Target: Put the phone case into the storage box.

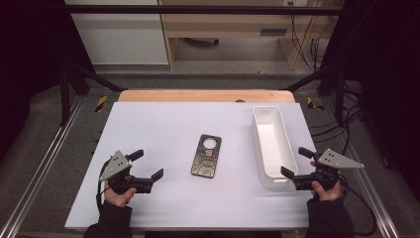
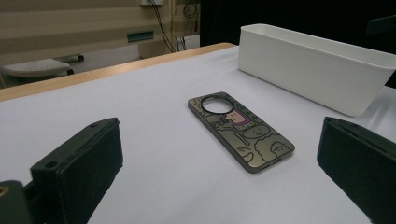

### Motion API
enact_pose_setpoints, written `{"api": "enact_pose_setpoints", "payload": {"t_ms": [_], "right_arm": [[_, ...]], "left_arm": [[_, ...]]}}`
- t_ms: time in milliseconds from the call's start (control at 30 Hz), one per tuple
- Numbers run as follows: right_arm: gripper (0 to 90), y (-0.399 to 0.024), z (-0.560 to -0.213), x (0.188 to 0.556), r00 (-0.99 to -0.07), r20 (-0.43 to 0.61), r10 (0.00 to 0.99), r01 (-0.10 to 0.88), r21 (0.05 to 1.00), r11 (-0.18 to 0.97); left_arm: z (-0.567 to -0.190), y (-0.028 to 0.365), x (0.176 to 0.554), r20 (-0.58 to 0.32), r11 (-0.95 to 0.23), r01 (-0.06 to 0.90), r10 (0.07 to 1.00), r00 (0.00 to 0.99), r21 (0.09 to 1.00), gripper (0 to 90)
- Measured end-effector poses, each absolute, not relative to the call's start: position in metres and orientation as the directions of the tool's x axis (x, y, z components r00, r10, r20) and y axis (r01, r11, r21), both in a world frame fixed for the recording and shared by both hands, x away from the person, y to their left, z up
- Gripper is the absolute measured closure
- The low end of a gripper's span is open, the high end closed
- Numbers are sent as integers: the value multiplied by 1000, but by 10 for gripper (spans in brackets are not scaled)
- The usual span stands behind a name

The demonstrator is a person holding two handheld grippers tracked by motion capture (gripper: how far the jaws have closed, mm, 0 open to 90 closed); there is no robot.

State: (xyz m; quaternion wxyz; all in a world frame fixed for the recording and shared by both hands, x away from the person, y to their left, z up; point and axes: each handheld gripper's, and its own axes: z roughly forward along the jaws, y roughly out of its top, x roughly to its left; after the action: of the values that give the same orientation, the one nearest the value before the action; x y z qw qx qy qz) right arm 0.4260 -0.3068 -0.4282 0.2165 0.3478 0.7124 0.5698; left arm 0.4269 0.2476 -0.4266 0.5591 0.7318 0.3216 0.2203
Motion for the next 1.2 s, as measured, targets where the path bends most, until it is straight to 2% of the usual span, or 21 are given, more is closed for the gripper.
{"api": "enact_pose_setpoints", "payload": {"t_ms": [1200], "right_arm": [[3, -307, -428, 425, -670, 71, 739, 242, 962, 126]], "left_arm": [[-416, 211, 426, -26, -223, 258, 707, 707, 940, 0]]}}
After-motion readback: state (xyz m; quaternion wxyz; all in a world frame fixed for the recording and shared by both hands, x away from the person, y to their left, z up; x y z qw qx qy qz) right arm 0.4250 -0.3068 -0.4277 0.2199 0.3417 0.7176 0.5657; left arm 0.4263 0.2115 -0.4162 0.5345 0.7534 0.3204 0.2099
